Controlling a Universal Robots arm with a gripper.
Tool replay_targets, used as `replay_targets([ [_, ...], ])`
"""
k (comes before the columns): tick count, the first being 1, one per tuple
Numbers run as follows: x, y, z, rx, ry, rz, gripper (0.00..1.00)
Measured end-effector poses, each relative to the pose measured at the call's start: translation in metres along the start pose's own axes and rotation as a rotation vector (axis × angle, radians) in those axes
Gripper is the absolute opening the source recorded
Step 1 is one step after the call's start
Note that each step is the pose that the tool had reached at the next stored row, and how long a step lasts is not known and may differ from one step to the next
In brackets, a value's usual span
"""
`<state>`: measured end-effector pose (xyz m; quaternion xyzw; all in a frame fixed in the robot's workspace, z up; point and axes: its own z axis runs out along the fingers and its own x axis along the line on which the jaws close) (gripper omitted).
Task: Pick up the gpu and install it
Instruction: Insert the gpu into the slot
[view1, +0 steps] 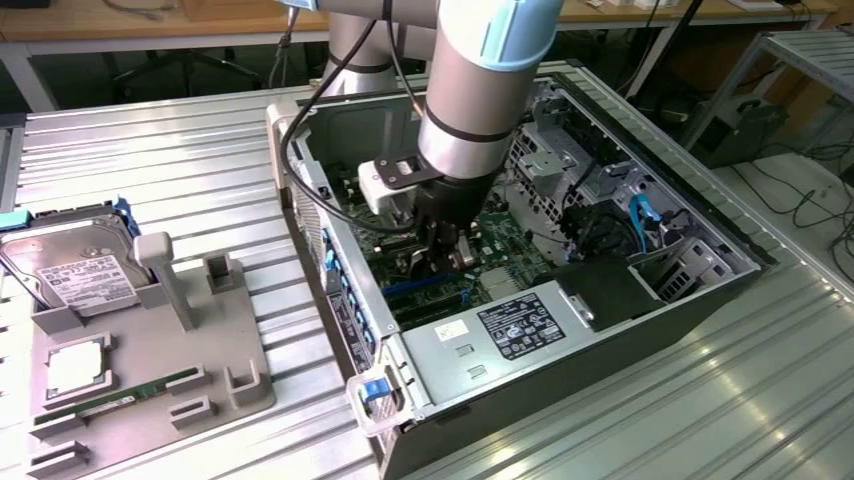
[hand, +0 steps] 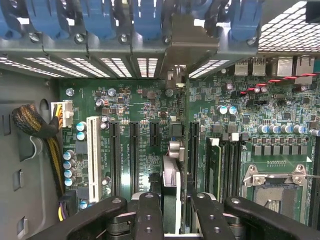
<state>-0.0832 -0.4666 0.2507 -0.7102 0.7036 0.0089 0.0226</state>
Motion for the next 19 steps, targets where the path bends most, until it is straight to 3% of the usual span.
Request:
replay_targets([
  [19,-0.001,0.0,0.0005,0.0,-0.0004,0.0,0.27],
])
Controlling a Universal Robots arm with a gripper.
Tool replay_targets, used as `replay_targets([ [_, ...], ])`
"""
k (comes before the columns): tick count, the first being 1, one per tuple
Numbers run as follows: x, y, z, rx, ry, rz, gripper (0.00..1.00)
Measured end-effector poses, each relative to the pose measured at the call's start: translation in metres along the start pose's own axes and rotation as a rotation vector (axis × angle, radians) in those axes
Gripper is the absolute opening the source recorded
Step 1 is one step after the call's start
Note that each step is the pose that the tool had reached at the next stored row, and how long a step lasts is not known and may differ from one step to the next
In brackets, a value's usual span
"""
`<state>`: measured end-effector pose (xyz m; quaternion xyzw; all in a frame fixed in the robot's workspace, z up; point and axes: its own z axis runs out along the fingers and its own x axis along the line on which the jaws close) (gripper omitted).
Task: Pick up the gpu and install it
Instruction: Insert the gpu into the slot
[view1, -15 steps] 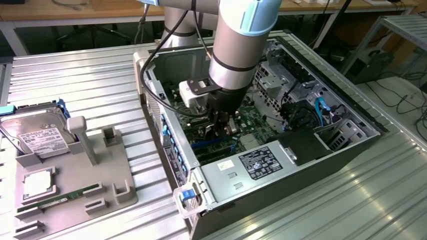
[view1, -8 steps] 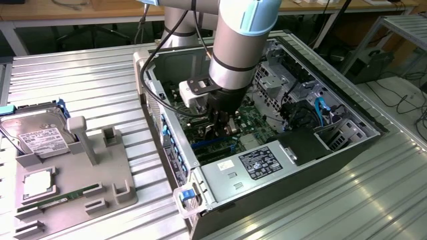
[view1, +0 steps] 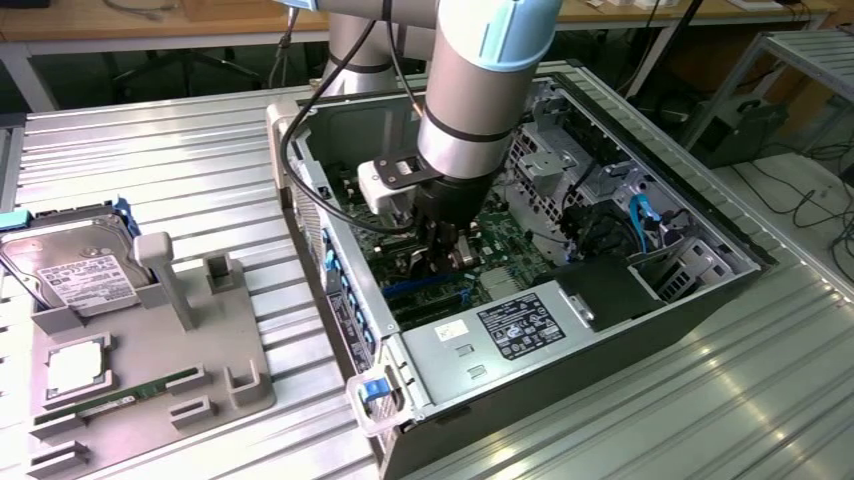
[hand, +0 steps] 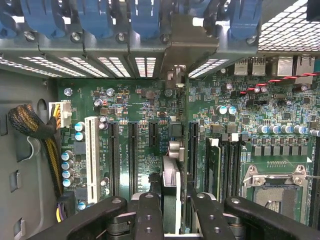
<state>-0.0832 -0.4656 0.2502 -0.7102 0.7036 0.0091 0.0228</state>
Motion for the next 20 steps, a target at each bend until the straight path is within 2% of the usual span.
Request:
replay_targets([
  [16,0.0002,0.0001,0.0042,-0.0001,-0.0009,0.0,0.27],
  [20,0.0001,0.0,0.001,0.0006,-0.0013,0.0,0.27],
])
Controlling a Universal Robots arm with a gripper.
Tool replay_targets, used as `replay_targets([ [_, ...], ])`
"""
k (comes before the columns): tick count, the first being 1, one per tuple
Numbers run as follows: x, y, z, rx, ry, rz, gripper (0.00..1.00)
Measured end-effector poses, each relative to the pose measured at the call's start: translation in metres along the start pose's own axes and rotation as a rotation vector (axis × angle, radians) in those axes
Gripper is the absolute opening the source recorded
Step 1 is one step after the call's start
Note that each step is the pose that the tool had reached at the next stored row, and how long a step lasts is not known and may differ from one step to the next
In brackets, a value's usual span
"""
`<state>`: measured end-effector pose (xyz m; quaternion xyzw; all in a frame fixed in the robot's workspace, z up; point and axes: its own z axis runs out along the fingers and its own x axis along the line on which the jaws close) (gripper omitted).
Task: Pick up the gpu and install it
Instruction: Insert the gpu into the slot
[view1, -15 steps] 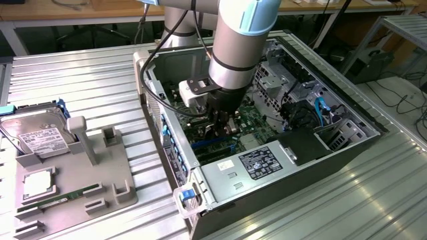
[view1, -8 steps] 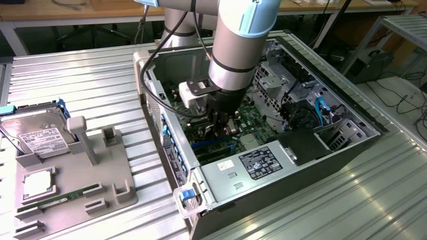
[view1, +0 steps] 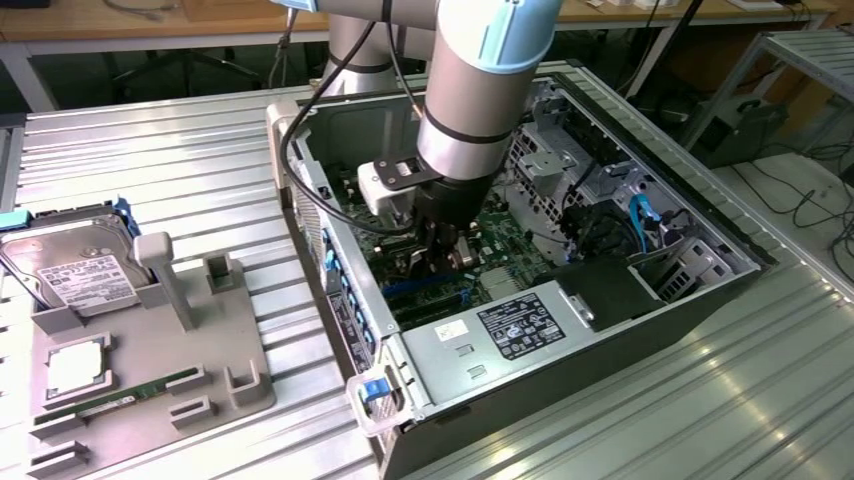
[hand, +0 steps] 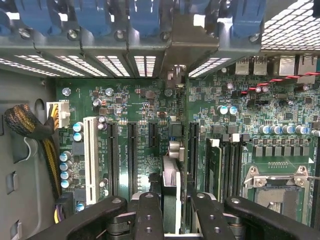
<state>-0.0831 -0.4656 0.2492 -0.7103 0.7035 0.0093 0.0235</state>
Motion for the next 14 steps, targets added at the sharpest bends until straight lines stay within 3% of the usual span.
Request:
replay_targets([
  [14,-0.0016,0.0001,0.0022,0.0002,-0.0004,-0.002,0.27],
])
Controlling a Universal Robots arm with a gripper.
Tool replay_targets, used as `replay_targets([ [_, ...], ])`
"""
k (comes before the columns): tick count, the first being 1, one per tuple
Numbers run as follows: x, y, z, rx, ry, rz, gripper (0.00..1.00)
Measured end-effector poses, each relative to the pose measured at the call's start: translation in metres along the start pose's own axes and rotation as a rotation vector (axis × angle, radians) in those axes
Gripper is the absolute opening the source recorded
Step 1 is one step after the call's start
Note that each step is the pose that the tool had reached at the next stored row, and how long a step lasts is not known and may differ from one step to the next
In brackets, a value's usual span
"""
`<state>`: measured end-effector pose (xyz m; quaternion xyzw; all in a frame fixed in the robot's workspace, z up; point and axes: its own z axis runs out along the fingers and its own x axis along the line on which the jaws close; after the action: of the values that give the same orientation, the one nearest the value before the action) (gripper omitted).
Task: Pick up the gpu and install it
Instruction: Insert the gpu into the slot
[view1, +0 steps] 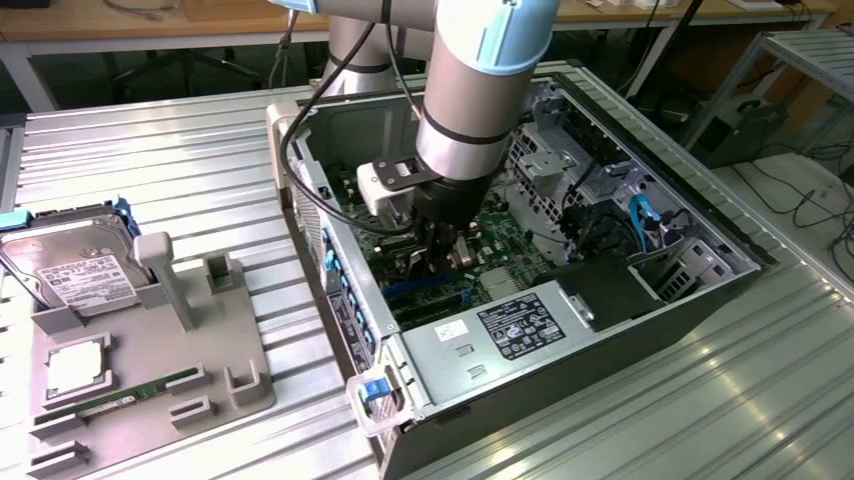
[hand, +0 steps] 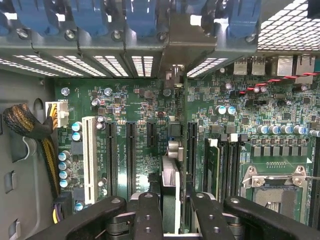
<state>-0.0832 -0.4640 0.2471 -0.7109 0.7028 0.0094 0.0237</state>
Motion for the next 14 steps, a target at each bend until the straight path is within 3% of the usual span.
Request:
replay_targets([
  [14,0.0004,0.0002,0.0085,-0.0002,-0.0063,0.0,0.27],
])
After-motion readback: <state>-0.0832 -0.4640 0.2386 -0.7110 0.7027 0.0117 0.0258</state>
